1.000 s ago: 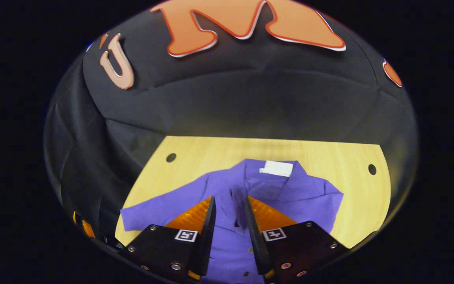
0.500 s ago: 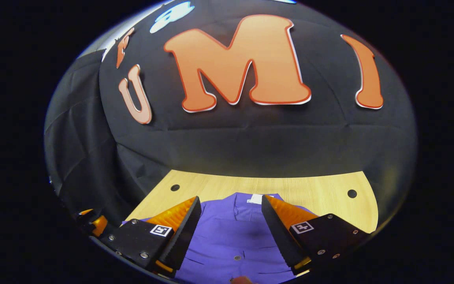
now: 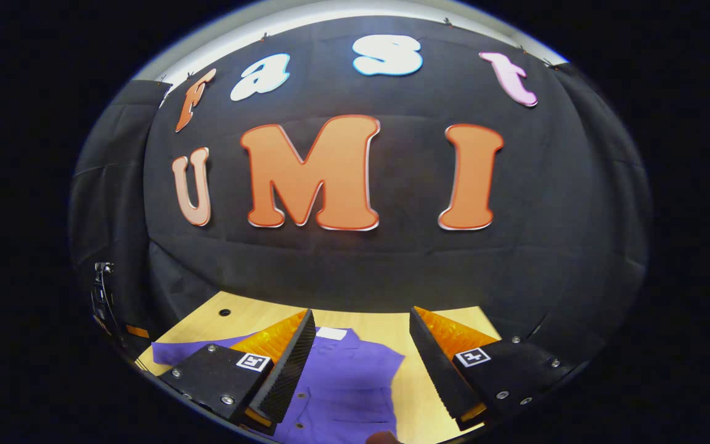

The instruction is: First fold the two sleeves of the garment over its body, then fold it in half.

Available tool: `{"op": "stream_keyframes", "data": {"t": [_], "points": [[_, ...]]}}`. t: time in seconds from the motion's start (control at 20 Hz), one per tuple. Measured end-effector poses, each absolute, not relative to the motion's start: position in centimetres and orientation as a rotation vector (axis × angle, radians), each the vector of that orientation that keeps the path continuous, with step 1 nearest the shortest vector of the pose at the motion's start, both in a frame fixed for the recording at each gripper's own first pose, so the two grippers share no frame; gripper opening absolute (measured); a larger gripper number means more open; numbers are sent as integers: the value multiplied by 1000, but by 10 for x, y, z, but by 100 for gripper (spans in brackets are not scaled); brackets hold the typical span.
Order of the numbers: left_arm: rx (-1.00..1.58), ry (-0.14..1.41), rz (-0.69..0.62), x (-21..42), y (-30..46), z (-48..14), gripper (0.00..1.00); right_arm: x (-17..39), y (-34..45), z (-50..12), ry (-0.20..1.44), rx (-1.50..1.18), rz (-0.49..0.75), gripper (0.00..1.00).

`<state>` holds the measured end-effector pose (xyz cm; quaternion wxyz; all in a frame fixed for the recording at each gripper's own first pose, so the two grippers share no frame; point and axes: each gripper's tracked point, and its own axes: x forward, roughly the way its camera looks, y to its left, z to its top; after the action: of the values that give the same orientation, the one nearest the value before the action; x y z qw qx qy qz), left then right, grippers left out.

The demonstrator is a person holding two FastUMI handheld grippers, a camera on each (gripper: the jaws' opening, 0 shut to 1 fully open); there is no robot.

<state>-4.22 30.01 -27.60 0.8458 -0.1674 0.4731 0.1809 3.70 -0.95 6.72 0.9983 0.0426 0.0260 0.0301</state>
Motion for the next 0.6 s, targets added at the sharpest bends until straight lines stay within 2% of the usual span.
{"op": "stream_keyframes", "data": {"t": [0.2, 0.4, 0.6], "points": [[-389, 1187, 308, -49, 286, -342, 99, 13, -37, 76, 16, 78, -12, 93], [-459, 1322, 337, -58, 277, -393, 100, -5, -47, 64, 51, 95, -50, 93], [-492, 1390, 363, -59, 279, -424, 98, -9, -44, 66, 53, 119, -43, 93]]}}
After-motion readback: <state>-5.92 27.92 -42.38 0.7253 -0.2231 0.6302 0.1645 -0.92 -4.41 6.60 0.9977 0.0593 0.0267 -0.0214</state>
